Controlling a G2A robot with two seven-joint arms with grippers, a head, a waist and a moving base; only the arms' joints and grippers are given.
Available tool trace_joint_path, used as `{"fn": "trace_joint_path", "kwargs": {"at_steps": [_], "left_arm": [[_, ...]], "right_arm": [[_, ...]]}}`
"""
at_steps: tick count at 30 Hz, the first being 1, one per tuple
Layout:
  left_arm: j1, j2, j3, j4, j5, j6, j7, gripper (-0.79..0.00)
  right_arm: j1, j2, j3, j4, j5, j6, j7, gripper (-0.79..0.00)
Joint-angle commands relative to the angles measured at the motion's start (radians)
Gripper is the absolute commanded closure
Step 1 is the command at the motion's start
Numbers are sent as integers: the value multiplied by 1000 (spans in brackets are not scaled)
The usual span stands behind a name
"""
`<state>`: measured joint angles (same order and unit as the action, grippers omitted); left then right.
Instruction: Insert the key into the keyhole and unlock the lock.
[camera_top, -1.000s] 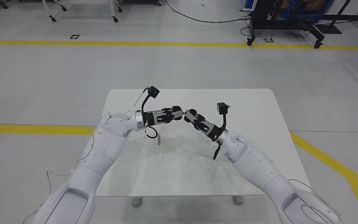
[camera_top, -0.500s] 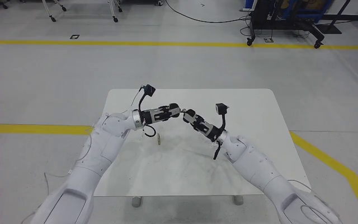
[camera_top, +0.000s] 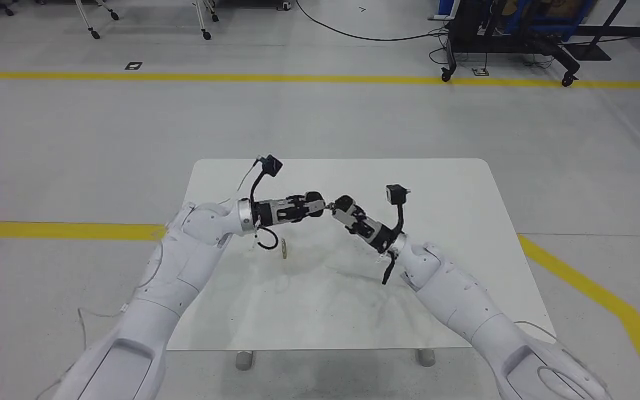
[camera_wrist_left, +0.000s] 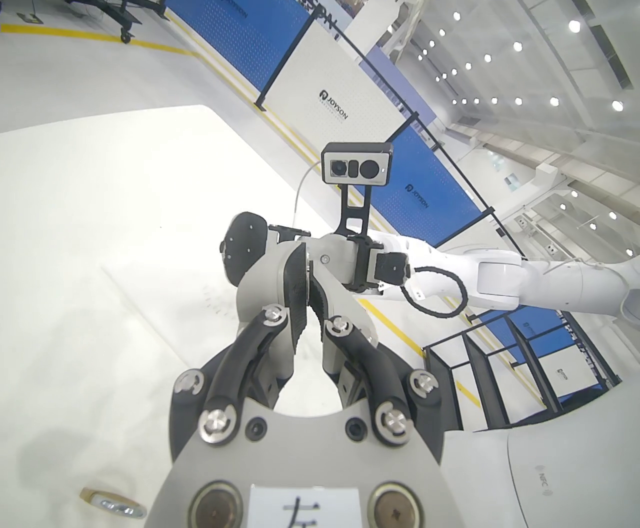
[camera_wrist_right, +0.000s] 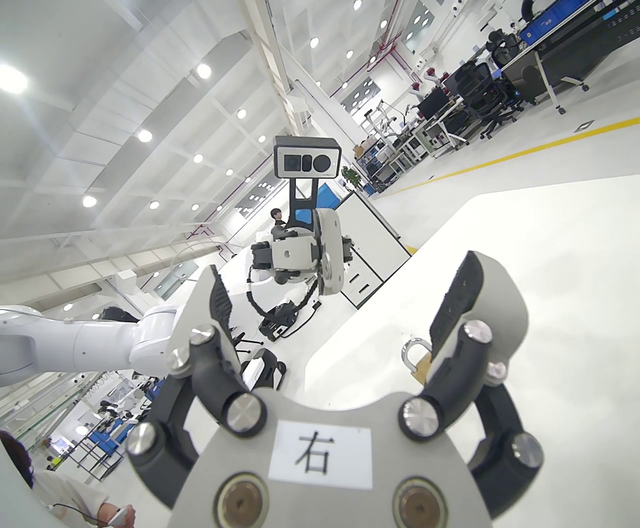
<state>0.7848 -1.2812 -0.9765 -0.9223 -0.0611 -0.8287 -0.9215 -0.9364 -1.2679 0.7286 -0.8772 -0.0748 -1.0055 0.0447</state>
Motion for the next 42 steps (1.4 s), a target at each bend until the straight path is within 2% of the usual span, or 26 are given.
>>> {"fn": "trace_joint_path", "kwargs": {"at_steps": [1,4,6,7,8,10,13,18,25,28,29,30,40,41,42], "left_arm": [[-6,1,6,7,-9,3,-29,0],[-16,4,27,5,-19,17,-87,0],[-18,7,55,-14,-17,37,-107,0],[-17,9,70,-22,-27,48,-117,0],[-21,12,85,-28,-27,58,-128,0],[-30,18,110,-32,-30,70,-140,0],[-40,25,137,-35,-44,66,-136,0],[-54,38,179,-30,-63,53,-123,0],[-74,50,230,-26,-90,42,-112,0],[-83,54,249,-23,-104,37,-107,0],[-86,56,255,-21,-106,36,-106,0],[-89,57,260,-20,-110,34,-104,0],[-109,70,296,1,-147,15,-85,0],[-108,70,295,7,-162,11,-81,-329],[-110,70,296,11,-170,14,-84,-785]], "right_arm": [[0,9,-5,-17,-14,-7,106,-785],[4,32,-6,-18,52,-7,311,-785],[0,49,12,-26,111,-7,392,-785],[-5,57,23,-32,133,-7,425,-717],[-11,65,33,-38,150,-7,455,-573],[-23,81,55,-55,179,-7,502,-366],[-44,99,85,-78,219,-7,553,-286],[-60,113,105,-89,269,-7,608,-277],[-55,111,102,-95,315,21,638,-243],[-50,109,101,-98,323,28,652,-157],[-49,108,100,-98,326,31,655,-99],[-48,108,99,-98,326,34,659,-6],[-49,104,105,-87,332,25,657,0],[-50,104,106,-85,331,22,658,0],[-52,104,107,-84,330,19,659,0]]}}
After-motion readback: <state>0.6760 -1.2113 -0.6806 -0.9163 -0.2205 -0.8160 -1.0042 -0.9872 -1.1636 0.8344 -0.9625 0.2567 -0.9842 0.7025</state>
